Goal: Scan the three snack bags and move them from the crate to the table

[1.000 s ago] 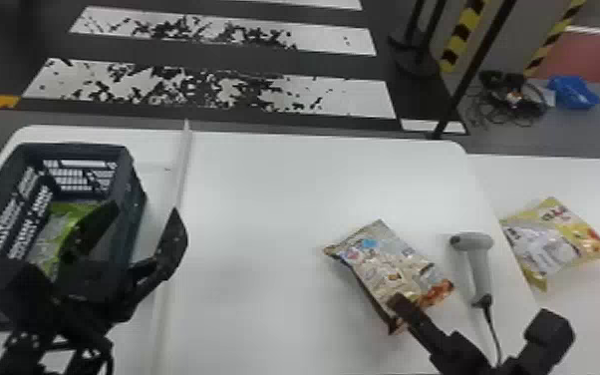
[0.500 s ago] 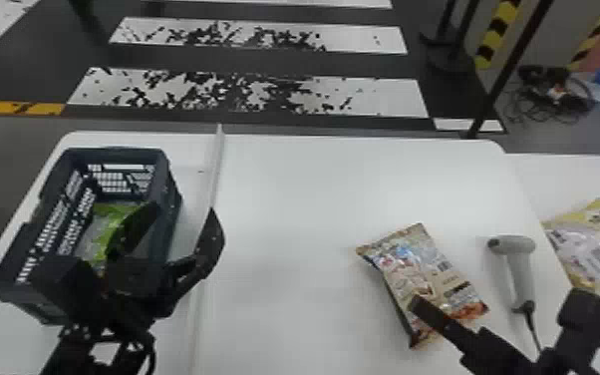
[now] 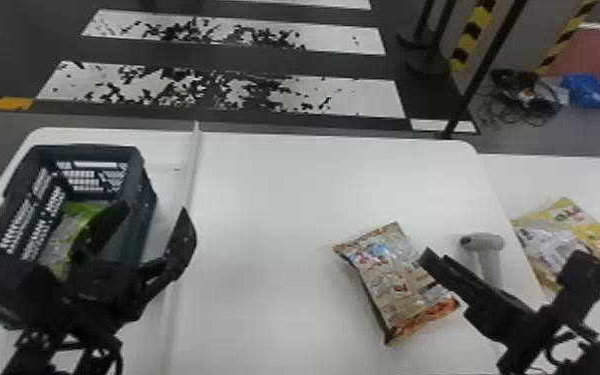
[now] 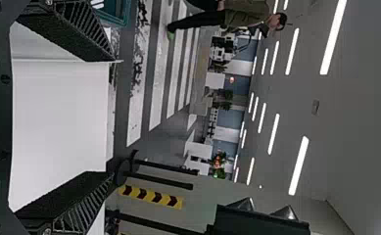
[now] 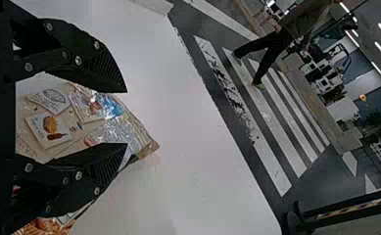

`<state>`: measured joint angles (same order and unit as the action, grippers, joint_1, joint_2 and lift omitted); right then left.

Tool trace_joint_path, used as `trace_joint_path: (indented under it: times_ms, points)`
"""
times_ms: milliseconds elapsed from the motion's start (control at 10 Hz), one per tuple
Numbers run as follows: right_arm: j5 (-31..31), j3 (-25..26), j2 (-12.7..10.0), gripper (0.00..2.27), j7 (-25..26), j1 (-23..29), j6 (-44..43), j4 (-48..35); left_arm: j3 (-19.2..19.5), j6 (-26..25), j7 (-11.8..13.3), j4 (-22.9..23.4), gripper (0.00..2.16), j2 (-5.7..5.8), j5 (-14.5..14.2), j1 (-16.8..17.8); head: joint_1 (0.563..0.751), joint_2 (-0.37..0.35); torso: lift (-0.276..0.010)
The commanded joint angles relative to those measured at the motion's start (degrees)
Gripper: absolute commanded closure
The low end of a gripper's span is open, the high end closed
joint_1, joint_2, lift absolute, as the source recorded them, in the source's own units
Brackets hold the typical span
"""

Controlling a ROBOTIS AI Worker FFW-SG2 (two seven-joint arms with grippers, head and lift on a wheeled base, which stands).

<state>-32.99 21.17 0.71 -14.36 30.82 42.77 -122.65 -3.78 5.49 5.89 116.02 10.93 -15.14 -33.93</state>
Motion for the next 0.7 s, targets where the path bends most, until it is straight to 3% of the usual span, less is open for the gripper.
trace_joint_path:
  times_ms: [0,600]
  points:
    - [4.0,0.1,1.5,2.05,-0.5,-1.3,-1.9,3.5,0.0,0.0,0.0,0.1,0.04,0.05,0.0,0.0,0.695,-0.119,-0.062]
    - [10.0,-0.1,2.7,2.11,-1.3,-6.3,-6.8,14.7,0.2,-0.2,0.1,0.2,0.04,0.32,-0.1,-0.1,0.695,-0.193,-0.062]
